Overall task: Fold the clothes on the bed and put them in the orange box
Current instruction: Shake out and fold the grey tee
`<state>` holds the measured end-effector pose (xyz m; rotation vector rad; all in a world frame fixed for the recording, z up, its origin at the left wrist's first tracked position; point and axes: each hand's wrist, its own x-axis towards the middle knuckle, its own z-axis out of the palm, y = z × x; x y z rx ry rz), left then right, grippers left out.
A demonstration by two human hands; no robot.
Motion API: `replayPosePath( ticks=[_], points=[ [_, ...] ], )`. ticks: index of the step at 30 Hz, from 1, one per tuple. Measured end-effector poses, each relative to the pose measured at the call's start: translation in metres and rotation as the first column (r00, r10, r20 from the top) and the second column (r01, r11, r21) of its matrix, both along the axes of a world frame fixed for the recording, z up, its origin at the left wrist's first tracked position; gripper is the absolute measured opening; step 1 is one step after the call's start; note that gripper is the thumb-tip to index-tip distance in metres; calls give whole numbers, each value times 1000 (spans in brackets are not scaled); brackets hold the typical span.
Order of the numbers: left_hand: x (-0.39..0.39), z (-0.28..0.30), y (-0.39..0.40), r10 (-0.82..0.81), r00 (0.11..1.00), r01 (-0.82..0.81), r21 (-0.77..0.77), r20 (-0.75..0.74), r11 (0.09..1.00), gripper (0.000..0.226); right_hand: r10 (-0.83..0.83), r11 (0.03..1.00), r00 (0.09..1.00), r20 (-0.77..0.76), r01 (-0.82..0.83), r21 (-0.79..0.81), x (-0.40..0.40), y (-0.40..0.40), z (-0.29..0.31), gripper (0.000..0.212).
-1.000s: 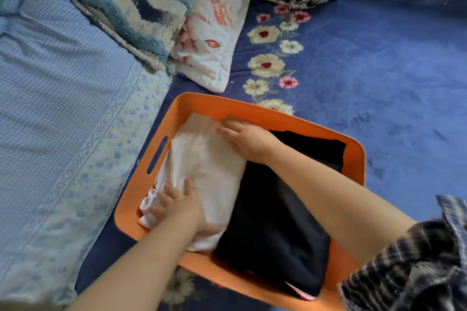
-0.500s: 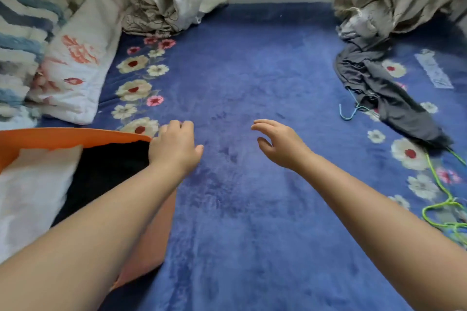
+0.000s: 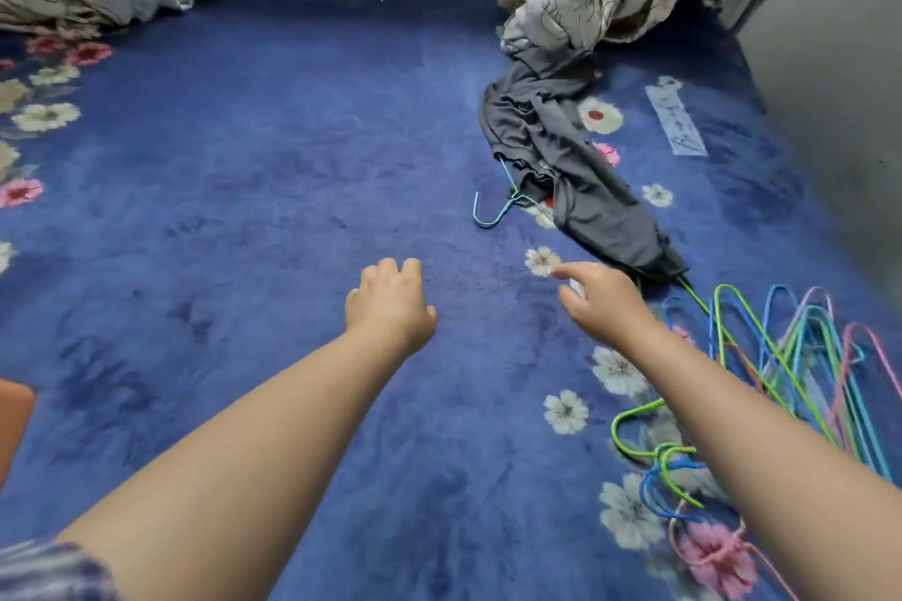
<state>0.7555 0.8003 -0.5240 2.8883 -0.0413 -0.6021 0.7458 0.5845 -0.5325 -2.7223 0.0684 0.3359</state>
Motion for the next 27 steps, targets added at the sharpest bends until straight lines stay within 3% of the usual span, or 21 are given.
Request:
replayPosePath(
  ticks=[7, 8, 15, 21, 24, 27],
  points=[
    [31, -85, -23, -79, 997, 79, -46, 14, 996, 53, -66, 993, 995, -76, 58, -98, 37, -48, -65, 43],
    [45, -125, -40, -114, 993, 113, -51, -17, 992, 53, -103, 987, 989, -107, 89, -134, 50, -67, -96, 45],
    [61, -184, -57, -222, 975, 221, 70, 1, 973, 67, -230, 940, 973, -2, 221, -258, 95, -81, -147, 62],
    [69, -205, -63, -229, 973, 231, 139, -31, 963, 68, -318, 872, 938, 141, 347, -345, 111, -84, -174, 30],
    [72, -202, -64, -231, 970, 240, 139, -72, 961, 68, -296, 885, 942, 156, 332, -327, 98, -71, -173, 37],
    [73, -197, -65, -223, 969, 234, 102, -105, 967, 68, -293, 927, 954, 66, 301, -226, 77, -58, -164, 36]
  ],
)
